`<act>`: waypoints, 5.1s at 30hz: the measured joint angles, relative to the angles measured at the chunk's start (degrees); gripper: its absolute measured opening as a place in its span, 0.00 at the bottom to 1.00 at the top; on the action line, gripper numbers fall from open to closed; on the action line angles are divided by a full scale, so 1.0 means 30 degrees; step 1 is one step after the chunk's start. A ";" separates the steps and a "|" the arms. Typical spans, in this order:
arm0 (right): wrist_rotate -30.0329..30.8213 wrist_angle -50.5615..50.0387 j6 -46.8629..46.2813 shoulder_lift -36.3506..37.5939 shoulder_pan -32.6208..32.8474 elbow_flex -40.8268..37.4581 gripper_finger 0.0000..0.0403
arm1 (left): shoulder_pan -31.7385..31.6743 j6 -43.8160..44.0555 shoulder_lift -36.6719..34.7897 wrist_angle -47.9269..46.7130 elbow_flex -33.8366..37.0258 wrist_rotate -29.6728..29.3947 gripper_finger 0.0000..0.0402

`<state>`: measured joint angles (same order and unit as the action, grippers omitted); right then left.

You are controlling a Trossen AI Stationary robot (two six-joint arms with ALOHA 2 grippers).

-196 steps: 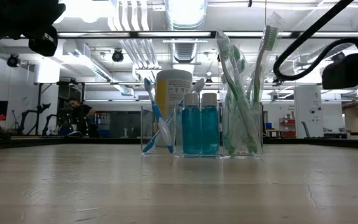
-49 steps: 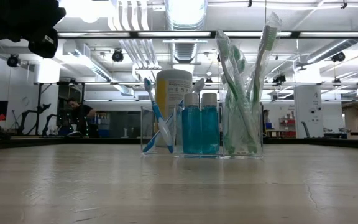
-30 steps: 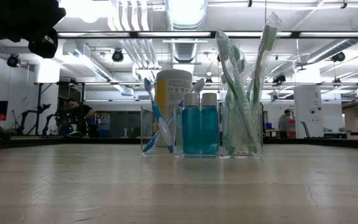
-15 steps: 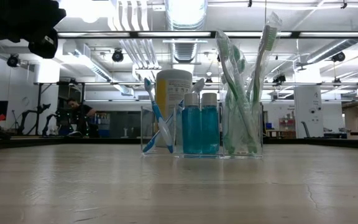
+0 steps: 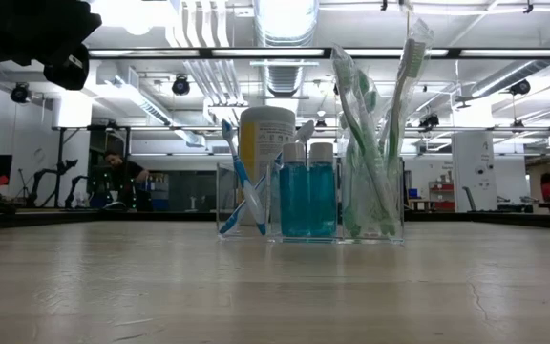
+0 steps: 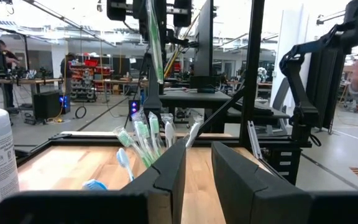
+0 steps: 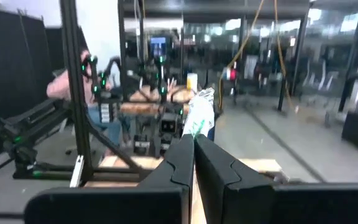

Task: Pick & Place toothbrushing station
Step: Put the green toothbrush into the right section of the transparent organizer, then return to Home Position

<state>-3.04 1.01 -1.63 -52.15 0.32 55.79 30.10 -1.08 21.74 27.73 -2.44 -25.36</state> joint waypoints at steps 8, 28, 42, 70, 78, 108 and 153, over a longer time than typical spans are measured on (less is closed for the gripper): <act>-0.0444 0.4409 0.1427 0.3274 0.0000 -0.4795 0.02 | 0.0004 0.0000 0.0000 -0.0064 -0.0001 0.0001 0.21; -0.1551 1.4751 -0.0246 0.2513 0.0015 -1.1583 0.02 | -0.0001 0.0000 0.0000 -0.0131 0.0000 0.0002 0.21; -0.1446 1.7579 -0.1160 -0.1285 0.0013 -1.2525 0.02 | 0.0004 0.0000 0.0000 -0.0131 -0.0004 0.0004 0.21; -0.1461 2.3286 -0.2376 -0.9652 0.0007 -1.2737 0.02 | -0.0003 0.0000 0.0000 -0.0131 -0.0001 0.0000 0.21; -0.1453 2.3141 -0.2767 -0.9673 0.0015 -1.3319 0.02 | -0.0003 0.0000 0.0000 -0.0131 0.0000 -0.0003 0.21; -0.1440 2.0736 -0.3467 -0.9658 0.0015 -1.3749 0.02 | -0.0002 0.0000 -0.0006 -0.0131 -0.0006 0.0003 0.21; -0.1000 2.9591 -0.3760 -0.8027 -0.0087 -1.3118 0.31 | 0.0002 0.0000 0.0000 -0.0216 -0.0007 -0.0003 0.21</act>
<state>-6.04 89.78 -12.91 -76.23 0.05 16.44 30.10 -1.08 21.74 27.08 -2.46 -25.36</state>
